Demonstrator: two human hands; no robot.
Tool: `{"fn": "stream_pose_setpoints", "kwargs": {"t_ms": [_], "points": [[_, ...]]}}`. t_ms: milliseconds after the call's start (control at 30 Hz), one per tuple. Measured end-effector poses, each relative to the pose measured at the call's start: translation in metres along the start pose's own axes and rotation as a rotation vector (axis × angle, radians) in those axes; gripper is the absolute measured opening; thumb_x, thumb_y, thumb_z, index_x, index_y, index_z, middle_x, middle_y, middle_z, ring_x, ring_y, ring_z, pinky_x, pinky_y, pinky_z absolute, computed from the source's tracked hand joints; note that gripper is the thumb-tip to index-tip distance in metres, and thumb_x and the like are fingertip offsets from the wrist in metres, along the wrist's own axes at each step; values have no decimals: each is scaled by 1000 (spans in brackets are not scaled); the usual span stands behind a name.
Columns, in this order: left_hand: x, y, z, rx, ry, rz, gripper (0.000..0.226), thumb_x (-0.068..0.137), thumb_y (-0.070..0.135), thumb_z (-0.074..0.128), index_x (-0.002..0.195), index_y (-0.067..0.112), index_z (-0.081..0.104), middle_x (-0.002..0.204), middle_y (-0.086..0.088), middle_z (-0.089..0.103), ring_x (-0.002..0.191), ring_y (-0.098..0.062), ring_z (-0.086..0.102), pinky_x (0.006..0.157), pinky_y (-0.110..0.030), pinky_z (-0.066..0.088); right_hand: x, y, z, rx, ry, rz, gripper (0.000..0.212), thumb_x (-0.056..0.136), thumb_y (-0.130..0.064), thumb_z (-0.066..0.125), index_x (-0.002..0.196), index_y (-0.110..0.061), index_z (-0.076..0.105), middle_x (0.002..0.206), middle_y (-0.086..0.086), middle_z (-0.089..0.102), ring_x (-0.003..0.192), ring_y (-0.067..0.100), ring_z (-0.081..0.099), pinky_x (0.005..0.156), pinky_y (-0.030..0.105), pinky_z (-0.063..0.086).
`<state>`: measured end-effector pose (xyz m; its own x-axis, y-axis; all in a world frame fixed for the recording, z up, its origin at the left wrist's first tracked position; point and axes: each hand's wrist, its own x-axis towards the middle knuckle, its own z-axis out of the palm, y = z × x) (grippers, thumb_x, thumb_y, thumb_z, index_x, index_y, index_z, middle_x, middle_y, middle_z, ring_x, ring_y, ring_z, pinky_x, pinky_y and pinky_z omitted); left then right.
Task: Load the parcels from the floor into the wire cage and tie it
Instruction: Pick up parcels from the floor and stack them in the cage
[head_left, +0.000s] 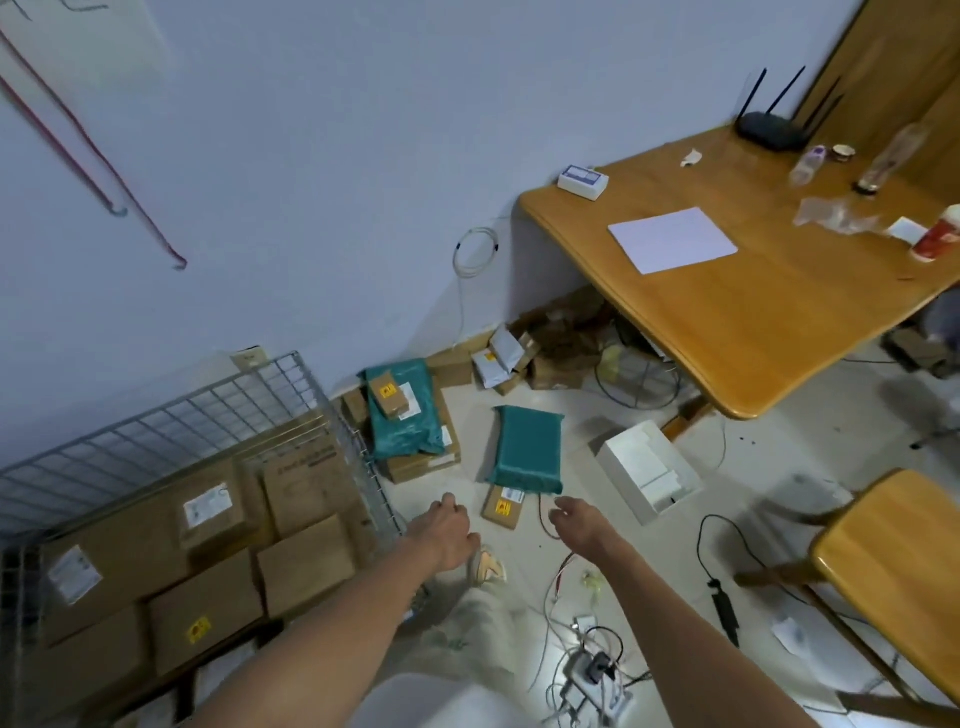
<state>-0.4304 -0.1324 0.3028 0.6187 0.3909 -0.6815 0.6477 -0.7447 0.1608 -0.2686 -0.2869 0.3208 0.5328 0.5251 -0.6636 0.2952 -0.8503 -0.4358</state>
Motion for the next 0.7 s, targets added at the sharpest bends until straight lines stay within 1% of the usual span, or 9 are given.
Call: {"fn": "stream_pose_setpoints", "kwargs": {"t_ms": [100, 233, 333, 367, 400, 467, 500, 633, 700], "points": [[55, 5, -33, -34, 8, -22, 54, 105, 44, 42, 143, 5, 49, 149, -14, 37, 132, -32, 45, 107, -47, 42, 44, -1, -40, 0, 13, 47, 43, 106, -23, 40, 146, -8, 49, 150, 14, 51, 136, 30, 49, 112, 36, 37], [107, 22, -83, -92, 36, -6, 54, 104, 44, 46, 142, 7, 52, 154, -12, 38, 135, -30, 46, 108, -44, 43, 90, 4, -87, 17, -4, 95, 39, 106, -28, 43, 131, -5, 62, 135, 12, 62, 123, 29, 58, 102, 36, 44], [133, 39, -115, -109, 63, 2, 48, 103, 42, 49, 136, 8, 57, 144, -10, 45, 124, -29, 53, 100, -43, 48, 126, 13, -117, 38, -12, 163, 35, 103, -28, 47, 119, -3, 65, 127, 12, 63, 121, 31, 59, 103, 40, 46], [141, 42, -123, -104, 71, 5, 45, 103, 41, 49, 132, 8, 60, 140, -9, 47, 119, -28, 55, 98, -43, 50, 134, 13, -126, 29, -26, 169, 34, 102, -28, 47, 120, -5, 63, 128, 11, 62, 125, 32, 57, 107, 41, 45], [151, 44, -132, -99, 90, 18, 43, 103, 40, 49, 129, 8, 61, 135, -8, 47, 115, -25, 56, 96, -42, 51, 141, 10, -136, 31, -45, 174, 38, 103, -29, 46, 130, -6, 59, 139, 12, 57, 132, 32, 52, 113, 42, 40], [170, 46, -150, -124, 116, 38, 40, 103, 39, 50, 126, 9, 62, 131, -6, 45, 110, -22, 56, 92, -40, 51, 158, 0, -158, 24, -51, 165, 49, 106, -30, 43, 151, -10, 42, 158, 11, 40, 145, 30, 38, 119, 41, 29], [179, 45, -158, -151, 110, 28, 40, 103, 39, 50, 126, 9, 62, 130, -6, 45, 110, -22, 56, 90, -39, 51, 170, -5, -170, -6, -62, 148, 51, 106, -30, 42, 154, -10, 38, 160, 10, 36, 147, 30, 35, 120, 41, 27], [216, 38, -179, -274, 139, -68, 33, 102, 30, 51, 124, 8, 64, 134, -10, 50, 118, -24, 52, 98, -40, 48, 237, -29, -207, -162, -168, 85, 42, 106, -23, 43, 142, -4, 49, 146, 16, 52, 134, 33, 49, 110, 38, 38], [230, 37, -192, -350, 165, -138, 33, 105, 27, 47, 125, 6, 64, 133, -12, 54, 121, -25, 51, 99, -37, 45, 272, -46, -225, -218, -194, 18, 41, 106, -22, 44, 142, -3, 49, 146, 16, 52, 133, 32, 50, 108, 37, 39]]}}
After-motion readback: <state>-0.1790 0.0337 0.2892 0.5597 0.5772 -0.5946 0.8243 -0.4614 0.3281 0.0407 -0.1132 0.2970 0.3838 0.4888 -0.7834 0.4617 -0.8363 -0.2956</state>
